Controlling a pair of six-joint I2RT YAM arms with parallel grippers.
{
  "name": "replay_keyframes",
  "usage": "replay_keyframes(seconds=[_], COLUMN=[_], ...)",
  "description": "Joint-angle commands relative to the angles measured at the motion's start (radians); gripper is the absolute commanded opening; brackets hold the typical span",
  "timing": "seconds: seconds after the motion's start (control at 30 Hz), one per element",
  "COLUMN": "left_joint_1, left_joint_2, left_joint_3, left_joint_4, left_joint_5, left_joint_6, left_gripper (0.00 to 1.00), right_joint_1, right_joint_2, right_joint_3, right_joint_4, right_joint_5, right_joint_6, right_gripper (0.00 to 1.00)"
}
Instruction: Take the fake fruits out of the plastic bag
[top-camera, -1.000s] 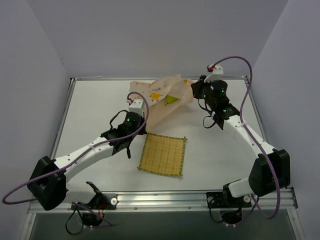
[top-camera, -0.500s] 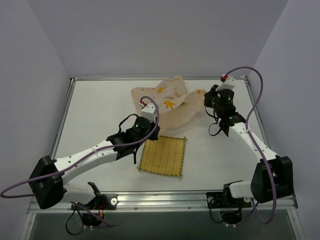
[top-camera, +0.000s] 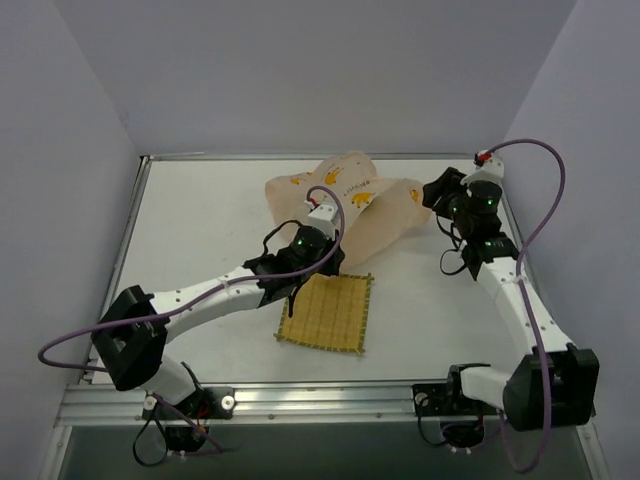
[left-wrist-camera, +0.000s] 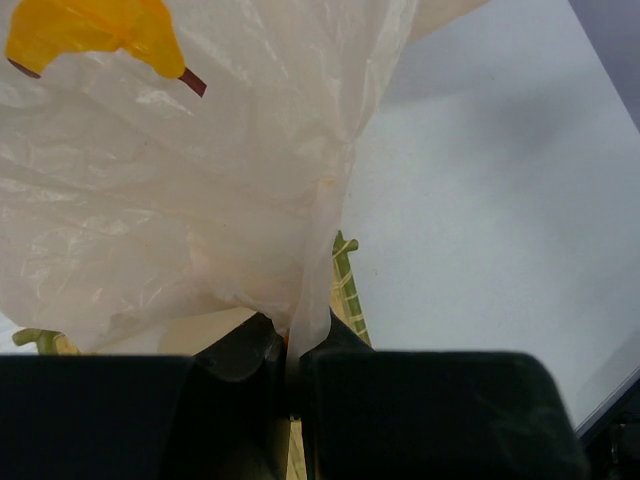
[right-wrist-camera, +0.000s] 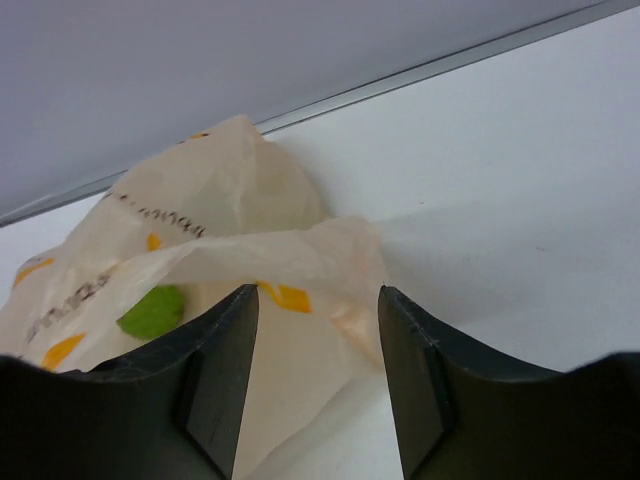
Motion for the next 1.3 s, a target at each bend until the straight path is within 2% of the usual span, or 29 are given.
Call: replay_keyframes(seconds=[0.0,0.07,0.1,0.13,0.2,0.23,0.27,0.37,0.4,0.53,0.7,0.87,0.97,1.1,1.2,1.27], left_joint_1=[-0.007,-0.007,-0.005,-0.005,-0.005,-0.005,-0.005,-0.005,-0.005,-0.003,-0.005,-0.008,-0.011,-0.011,-0.010,-0.007], left_joint_2=[-0.014,-0.015,-0.017,-0.020,-0.028,-0.031,-0.037,-0.031,-0.031,-0.026,-0.049,-0.057,-0.046,-0.032,-0.057,-0.098], left_joint_3=[0.076,0.093,0.096,0.098,0.093,0.089,0.082,0.088,0.090,0.081,0.044,0.038,0.032,0.030,0.023,0.012], left_joint_4=[0.088,0.085,0.086,0.088,0.092,0.101,0.106,0.105,0.103,0.111,0.132,0.134,0.121,0.071,0.013,-0.007], left_joint_5=[0.026,0.034,0.034,0.035,0.034,0.032,0.031,0.043,0.049,0.054,0.064,0.100,0.100,0.065,-0.027,-0.072], left_joint_6=[-0.022,-0.019,-0.021,-0.018,-0.019,-0.025,-0.028,-0.028,-0.028,-0.033,-0.056,-0.085,-0.094,-0.075,-0.045,-0.028], left_gripper=[0.02,0.02,0.02,0.02,0.02,0.02,0.02,0.02,0.02,0.03,0.02,0.02,0.02,0.02,0.02,0.02], right_joint_1=[0.054,0.091,0.105,0.125,0.212,0.250,0.328,0.451,0.467,0.471,0.453,0.416,0.396,0.383,0.390,0.398], right_joint_2=[-0.199,-0.308,-0.337,-0.360,-0.390,-0.387,-0.361,-0.266,-0.238,-0.057,0.177,0.428,0.538,0.643,0.614,0.543], right_joint_3=[-0.064,-0.096,-0.108,-0.122,-0.180,-0.205,-0.249,-0.280,-0.288,-0.302,-0.230,-0.113,-0.037,0.034,-0.001,-0.042], right_joint_4=[-0.040,-0.086,-0.094,-0.090,-0.067,-0.021,0.005,0.091,0.166,0.372,0.594,0.699,0.746,0.766,0.773,0.773], right_joint_5=[0.039,0.066,0.061,0.029,0.009,0.029,0.050,0.162,0.179,0.256,0.372,0.458,0.495,0.486,0.426,0.414], right_joint_6=[0.001,-0.010,-0.002,0.010,0.044,0.073,0.082,0.091,0.090,0.094,0.104,0.157,0.189,0.211,0.199,0.173], right_gripper=[0.48,0.42,0.35,0.21,0.05,0.00,0.00,0.00,0.00,0.03,0.05,0.08,0.18,0.40,0.44,0.50])
